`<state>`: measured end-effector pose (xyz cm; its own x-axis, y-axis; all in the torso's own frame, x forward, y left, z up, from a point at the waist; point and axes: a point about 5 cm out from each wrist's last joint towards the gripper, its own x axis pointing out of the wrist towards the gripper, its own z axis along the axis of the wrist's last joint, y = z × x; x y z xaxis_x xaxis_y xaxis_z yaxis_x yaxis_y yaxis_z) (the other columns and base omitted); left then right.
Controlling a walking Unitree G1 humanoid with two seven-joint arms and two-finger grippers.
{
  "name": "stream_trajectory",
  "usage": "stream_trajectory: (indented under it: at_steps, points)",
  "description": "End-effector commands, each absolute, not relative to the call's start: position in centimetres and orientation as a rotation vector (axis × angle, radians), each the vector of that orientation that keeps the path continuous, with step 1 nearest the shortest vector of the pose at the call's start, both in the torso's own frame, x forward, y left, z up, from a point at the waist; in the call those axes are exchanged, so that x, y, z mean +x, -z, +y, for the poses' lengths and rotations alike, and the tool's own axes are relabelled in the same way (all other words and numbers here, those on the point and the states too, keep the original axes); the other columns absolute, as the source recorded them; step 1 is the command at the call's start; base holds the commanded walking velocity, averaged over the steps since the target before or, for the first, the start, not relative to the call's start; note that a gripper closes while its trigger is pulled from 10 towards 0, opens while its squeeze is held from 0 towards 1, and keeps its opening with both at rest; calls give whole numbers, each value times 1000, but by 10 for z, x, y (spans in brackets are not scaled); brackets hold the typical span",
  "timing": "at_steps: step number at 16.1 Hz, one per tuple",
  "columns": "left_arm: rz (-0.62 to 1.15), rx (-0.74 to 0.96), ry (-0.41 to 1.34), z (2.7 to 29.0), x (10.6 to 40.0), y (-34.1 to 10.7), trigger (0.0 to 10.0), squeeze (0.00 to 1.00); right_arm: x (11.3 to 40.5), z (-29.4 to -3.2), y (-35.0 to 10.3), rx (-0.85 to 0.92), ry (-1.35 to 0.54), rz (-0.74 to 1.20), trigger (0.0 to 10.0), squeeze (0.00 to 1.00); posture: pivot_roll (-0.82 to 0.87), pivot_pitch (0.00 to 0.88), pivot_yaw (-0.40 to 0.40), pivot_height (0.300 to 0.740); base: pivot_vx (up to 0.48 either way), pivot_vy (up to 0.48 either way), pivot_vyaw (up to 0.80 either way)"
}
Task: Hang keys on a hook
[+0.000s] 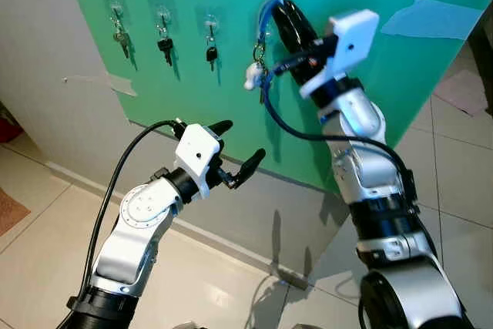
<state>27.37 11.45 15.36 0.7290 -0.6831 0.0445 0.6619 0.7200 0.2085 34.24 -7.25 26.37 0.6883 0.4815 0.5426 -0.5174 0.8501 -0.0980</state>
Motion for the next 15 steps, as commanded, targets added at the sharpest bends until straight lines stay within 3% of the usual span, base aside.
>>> stream_trajectory:
  at_steps: [1,9,15]
  points:
    - [-128,190,747,114,272,-156,10000,0,342,-65,-268,46,-573,-609,10000,0,-69,0,2,740,0,0,0]
    - [-124,192,741,116,272,-156,10000,0,342,-52,-268,26,-600,-618,10000,0,-68,0,-1,740,0,0,0]
    - [-123,196,744,117,272,-157,10000,0,343,-59,-277,64,-585,-661,10000,0,-68,0,2,740,0,0,0]
